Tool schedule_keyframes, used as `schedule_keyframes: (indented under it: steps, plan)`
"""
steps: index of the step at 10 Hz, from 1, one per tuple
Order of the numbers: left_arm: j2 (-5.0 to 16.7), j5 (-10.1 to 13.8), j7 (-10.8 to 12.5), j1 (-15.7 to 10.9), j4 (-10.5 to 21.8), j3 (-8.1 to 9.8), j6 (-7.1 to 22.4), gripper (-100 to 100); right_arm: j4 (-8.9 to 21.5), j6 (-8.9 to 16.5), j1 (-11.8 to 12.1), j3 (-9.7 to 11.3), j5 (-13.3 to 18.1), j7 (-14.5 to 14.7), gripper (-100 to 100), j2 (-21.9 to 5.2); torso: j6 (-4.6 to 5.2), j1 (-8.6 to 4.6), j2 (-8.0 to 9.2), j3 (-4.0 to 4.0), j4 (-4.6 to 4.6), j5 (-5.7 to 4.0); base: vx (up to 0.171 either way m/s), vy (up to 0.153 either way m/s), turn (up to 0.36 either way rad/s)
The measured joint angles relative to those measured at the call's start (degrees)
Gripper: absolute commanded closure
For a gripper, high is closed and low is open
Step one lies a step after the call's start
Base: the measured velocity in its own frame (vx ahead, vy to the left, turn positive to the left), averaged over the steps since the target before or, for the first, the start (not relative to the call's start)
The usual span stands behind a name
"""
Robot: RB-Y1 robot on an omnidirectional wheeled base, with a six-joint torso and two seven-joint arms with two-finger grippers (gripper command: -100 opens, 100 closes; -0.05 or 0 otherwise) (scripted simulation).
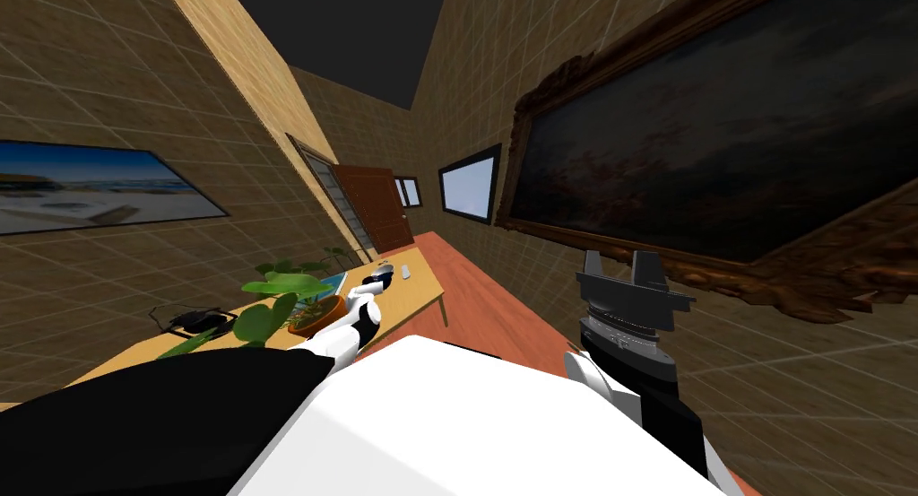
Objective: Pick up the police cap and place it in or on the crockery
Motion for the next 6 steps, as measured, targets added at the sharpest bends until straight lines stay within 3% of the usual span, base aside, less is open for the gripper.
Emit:
schedule_keyframes:
  steps: [1, 2, 3, 4, 5, 6]
  plan:
    - [-0.16, 3.91, -1.81, 2.52, -4.66, -0.91, 2.23, 100, 0.00, 0.00, 0.01, -0.01, 0.00, 0.00, 0, 0.00, -0.10, 0.10, 0.03, 0.01, -0.01, 0.00, 0.049, 0.112, -0.082]
    - [0.79, 3.79, -2.26, 2.48, -5.22, -0.66, 2.97, 100, 0.00, 0.00, 0.01, 0.00, 0.00, 0.00, 0, 0.00, -0.13, -0.03, 0.07, 0.03, -0.01, -0.01, 0.027, 0.038, 0.003]
    - [1.82, 2.07, -1.45, 1.56, -3.54, -0.02, 1.91, 100, 0.00, 0.00, 0.01, 0.00, 0.00, 0.00, 0, 0.01, -0.13, -0.29, 0.14, 0.06, -0.02, -0.02, 0.006, -0.005, 0.011]
    - [2.31, 1.37, -0.91, 1.21, -1.69, 0.26, 0.93, 100, 0.00, 0.00, 0.01, 0.00, 0.00, 0.00, 0, 0.01, -0.13, -0.49, 0.23, 0.09, -0.03, 0.01, 0.026, 0.079, -0.316]
    - [4.14, 0.98, -0.67, 1.46, 0.70, 0.95, 0.54, 100, 0.00, 0.00, -0.01, 0.00, 0.00, 0.00, 0, 0.00, 0.04, -0.27, 0.16, 0.10, 0.06, -0.12, 0.098, 0.169, -0.331]
    - [4.84, 2.13, -1.21, 2.57, -0.67, 1.11, 1.46, 100, 0.00, 0.00, 0.01, -0.01, 0.00, 0.00, 0, 0.00, 0.04, -0.05, -0.06, 0.00, 0.05, -0.14, 0.078, 0.175, -0.225]
